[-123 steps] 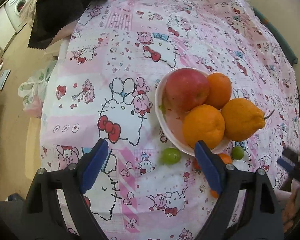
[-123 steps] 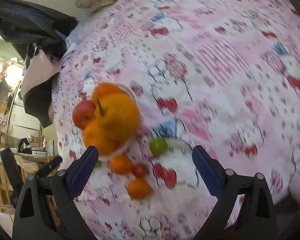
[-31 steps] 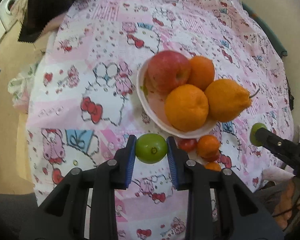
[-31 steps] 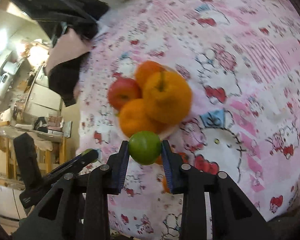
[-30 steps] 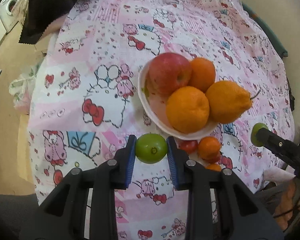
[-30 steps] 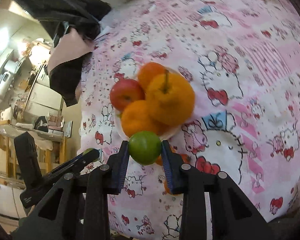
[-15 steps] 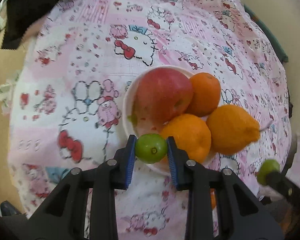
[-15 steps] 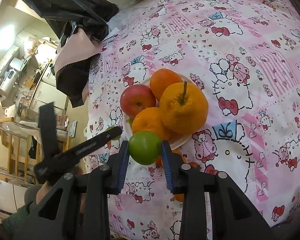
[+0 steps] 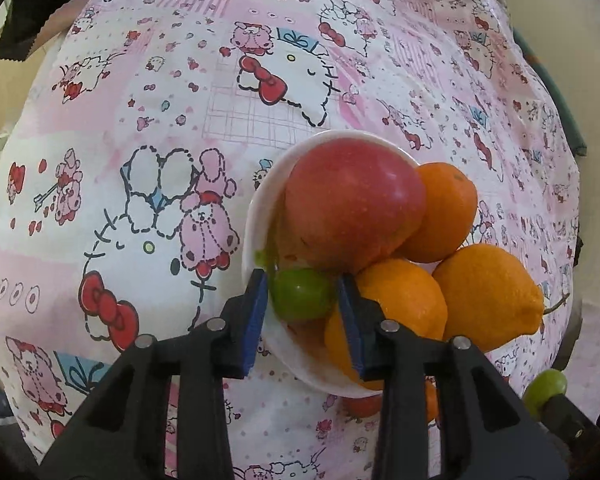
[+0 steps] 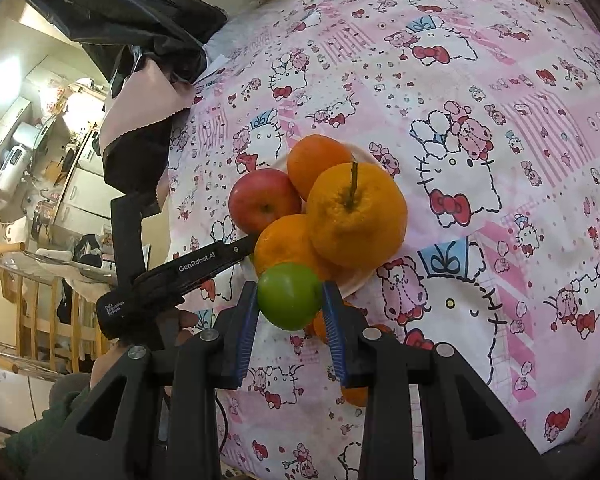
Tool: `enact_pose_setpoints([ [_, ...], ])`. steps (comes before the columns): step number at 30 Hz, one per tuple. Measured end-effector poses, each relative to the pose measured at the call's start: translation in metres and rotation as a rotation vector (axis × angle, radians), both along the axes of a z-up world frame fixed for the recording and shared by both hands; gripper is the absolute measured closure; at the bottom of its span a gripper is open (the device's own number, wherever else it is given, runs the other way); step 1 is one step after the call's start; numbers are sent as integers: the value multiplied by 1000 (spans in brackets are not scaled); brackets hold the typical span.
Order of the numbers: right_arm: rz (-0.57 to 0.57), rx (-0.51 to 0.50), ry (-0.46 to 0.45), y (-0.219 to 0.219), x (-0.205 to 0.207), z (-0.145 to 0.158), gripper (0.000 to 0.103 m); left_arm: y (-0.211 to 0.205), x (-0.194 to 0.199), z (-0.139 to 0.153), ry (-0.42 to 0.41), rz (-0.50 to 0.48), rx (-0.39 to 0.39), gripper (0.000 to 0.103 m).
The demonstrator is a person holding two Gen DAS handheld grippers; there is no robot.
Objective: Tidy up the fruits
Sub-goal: 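Place green fruit on the plate with left tool while right tool places lime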
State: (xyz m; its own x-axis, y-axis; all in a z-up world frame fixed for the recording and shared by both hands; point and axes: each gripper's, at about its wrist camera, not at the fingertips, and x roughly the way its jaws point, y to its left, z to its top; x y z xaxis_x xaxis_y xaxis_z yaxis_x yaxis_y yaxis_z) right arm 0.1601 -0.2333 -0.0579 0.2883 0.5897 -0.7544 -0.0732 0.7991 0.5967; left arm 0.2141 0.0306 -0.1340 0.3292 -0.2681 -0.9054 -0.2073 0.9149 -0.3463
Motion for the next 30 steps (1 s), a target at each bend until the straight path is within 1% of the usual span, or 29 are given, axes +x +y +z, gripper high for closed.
enact_pose_setpoints([
  [1, 2, 0, -1, 1, 0, 1, 69, 0, -1, 2, -2, -2, 2, 66],
  [2, 4, -1, -4, 1, -1, 1, 69, 0, -4, 6, -5, -1, 13, 59],
  [3, 5, -2, -8, 1, -1, 2, 69, 2, -8, 10, -3, 7, 28, 41],
  [4, 7, 0, -12, 1, -2, 3, 69, 6, -13, 16, -9, 18, 25, 27],
  [5, 9, 5, -14, 1, -2, 4, 69, 9, -19, 24, -20, 32, 13, 25],
  [6, 12, 9, -15, 2, -2, 4, 69, 12, -24, 32, -29, 42, 9, 24],
  [7, 17, 10, -14, 3, -2, 4, 69, 13, -29, 39, -31, 46, 29, 24],
  [8, 22, 12, -9, 4, -2, 3, 69, 13, -35, 46, -31, 41, 71, 24],
  [9, 32, 19, 1, 7, -1, 3, 69, 12, -40, 52, -34, 30, 128, 24],
  [11, 48, 26, 1, 14, 1, 4, 69, 10, -54, 62, -45, 7, 261, 24],
  [12, 58, 18, -6, 18, 3, 7, 69, 13, -60, 65, -52, 8, 287, 24],
  [13, 67, 5, -12, 23, 6, 9, 69, 15, -66, 68, -58, 14, 293, 24],
  [16, 85, -38, -31, 37, 20, 18, 69, 23, -74, 71, -69, 41, 250, 24],
  [18, 93, -70, -35, 45, 33, 20, 69, 21, -73, 73, -81, 38, 258, 24],
  [20, 101, -130, -38, 56, 50, 19, 69, 19, -73, 75, -93, 38, 277, 24],
  [22, 114, -175, -22, 66, 66, 13, 69, 18, -71, 76, -94, 44, 273, 24],
  [25, 137, -229, 1, 83, 85, 2, 69, 19, -67, 72, -81, 74, 233, 24],
  [26, 150, -258, 3, 88, 90, -2, 69, 18, -66, 69, -74, 82, 230, 24],
  [30, 210, -398, 14, 111, 101, -20, 69, 15, -61, 65, -64, 76, 253, 24],
])
